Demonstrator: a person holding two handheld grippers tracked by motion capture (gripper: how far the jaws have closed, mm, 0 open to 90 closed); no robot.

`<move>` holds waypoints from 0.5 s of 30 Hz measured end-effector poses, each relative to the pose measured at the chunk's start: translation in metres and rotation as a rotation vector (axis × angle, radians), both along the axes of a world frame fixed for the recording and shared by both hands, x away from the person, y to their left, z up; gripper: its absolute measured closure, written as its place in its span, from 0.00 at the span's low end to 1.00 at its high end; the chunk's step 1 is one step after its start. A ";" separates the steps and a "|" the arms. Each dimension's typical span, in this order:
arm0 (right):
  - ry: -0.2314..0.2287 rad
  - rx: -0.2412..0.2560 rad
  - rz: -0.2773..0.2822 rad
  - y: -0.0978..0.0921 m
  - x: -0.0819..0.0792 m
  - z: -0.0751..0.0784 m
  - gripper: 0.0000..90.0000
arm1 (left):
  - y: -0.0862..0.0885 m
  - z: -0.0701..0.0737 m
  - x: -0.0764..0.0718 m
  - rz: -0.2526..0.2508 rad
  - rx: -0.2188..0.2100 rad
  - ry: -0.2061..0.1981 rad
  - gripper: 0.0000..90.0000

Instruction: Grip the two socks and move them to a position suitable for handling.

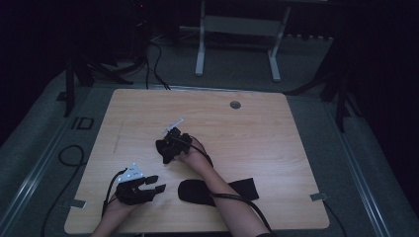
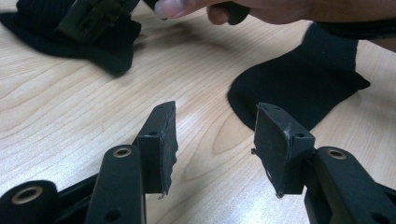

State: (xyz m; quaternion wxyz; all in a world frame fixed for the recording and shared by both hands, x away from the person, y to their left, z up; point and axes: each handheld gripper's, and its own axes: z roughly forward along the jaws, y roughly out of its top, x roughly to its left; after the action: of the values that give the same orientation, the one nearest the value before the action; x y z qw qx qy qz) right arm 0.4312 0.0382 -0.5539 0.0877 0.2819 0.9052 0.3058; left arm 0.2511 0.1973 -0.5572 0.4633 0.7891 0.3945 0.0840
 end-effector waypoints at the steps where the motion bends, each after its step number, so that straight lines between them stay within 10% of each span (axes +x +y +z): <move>1: 0.000 0.000 0.000 0.000 0.000 0.000 0.58 | 0.000 0.000 0.000 0.001 -0.001 0.002 0.55; 4: 0.009 0.014 0.034 0.000 -0.003 0.000 0.79 | -0.003 -0.001 0.001 -0.001 0.006 0.006 0.55; 15: -0.069 0.022 0.099 -0.029 -0.025 0.029 0.85 | -0.003 0.007 0.006 0.086 0.019 -0.034 0.55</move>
State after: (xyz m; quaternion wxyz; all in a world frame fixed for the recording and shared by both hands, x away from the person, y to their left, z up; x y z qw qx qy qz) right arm 0.4063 0.0096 -0.5253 0.1003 0.2271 0.9110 0.3293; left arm 0.2568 0.1947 -0.5504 0.4586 0.7742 0.4190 0.1210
